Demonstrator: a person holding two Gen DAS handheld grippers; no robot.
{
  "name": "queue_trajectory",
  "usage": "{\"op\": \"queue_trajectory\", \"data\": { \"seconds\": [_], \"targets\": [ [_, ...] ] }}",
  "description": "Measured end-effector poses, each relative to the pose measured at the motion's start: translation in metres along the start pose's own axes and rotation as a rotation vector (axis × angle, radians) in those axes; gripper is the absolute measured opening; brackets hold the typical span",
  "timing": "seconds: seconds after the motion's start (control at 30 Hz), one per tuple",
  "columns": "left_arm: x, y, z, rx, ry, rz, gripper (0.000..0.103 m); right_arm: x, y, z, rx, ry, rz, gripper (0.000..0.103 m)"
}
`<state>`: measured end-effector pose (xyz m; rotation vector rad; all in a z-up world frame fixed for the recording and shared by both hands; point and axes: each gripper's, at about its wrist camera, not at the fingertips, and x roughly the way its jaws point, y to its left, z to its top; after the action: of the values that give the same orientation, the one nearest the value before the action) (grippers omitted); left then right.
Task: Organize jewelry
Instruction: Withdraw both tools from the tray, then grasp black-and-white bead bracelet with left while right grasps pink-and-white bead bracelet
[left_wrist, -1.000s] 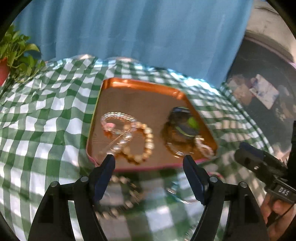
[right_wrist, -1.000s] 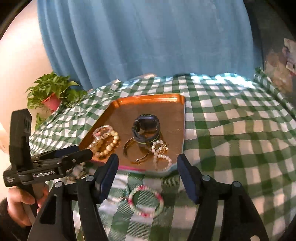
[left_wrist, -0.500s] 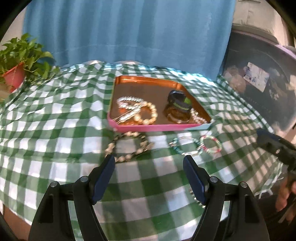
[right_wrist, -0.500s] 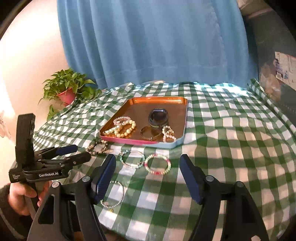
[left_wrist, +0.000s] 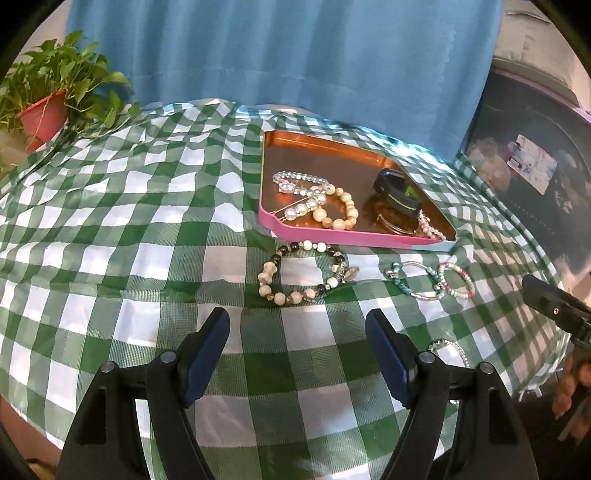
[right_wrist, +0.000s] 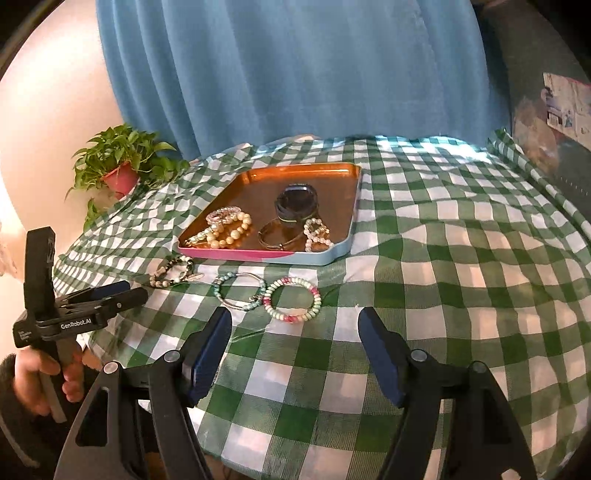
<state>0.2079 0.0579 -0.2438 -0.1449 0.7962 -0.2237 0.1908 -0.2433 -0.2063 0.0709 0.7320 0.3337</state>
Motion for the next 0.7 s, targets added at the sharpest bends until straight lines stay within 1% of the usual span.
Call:
{"op": "queue_trajectory", "data": {
  "seconds": [0.17,0.23,0.33,0.4,0.43,0.47,0.5,0.53,0.6,0.7],
  "targets": [
    [0.004,0.001,0.001,0.042,0.006,0.024,0.076,0.005,-0.004,-0.002,0.003,0.014,-0.004,0.068],
    [0.005,0.003,0.001,0.036,0.013,0.023,0.076,0.01,-0.007,-0.004,0.004,0.028,-0.006,0.068],
    [0.009,0.006,0.003,0.021,0.029,0.003,0.076,0.015,-0.007,-0.004,0.001,0.035,-0.005,0.062],
    [0.015,0.005,0.004,0.035,0.053,0.012,0.076,0.018,-0.008,-0.003,-0.007,0.034,-0.013,0.061],
    [0.017,0.004,0.004,0.052,0.06,0.03,0.076,0.019,-0.008,-0.003,-0.008,0.037,-0.019,0.061],
    [0.017,0.004,0.004,0.065,0.062,0.052,0.076,0.022,-0.009,-0.003,-0.006,0.044,-0.019,0.056],
    [0.018,0.005,0.004,0.066,0.065,0.053,0.076,0.026,-0.01,-0.004,-0.002,0.053,-0.025,0.051],
    [0.017,0.007,0.005,0.057,0.062,0.044,0.076,0.029,-0.011,-0.003,0.0,0.061,-0.031,0.049],
    [0.015,0.012,0.009,0.03,0.055,0.008,0.076,0.036,-0.012,-0.001,0.001,0.071,-0.026,0.042],
    [0.014,0.018,0.018,0.003,0.029,-0.013,0.076,0.042,-0.011,0.005,-0.001,0.064,-0.024,0.039]
  ]
}}
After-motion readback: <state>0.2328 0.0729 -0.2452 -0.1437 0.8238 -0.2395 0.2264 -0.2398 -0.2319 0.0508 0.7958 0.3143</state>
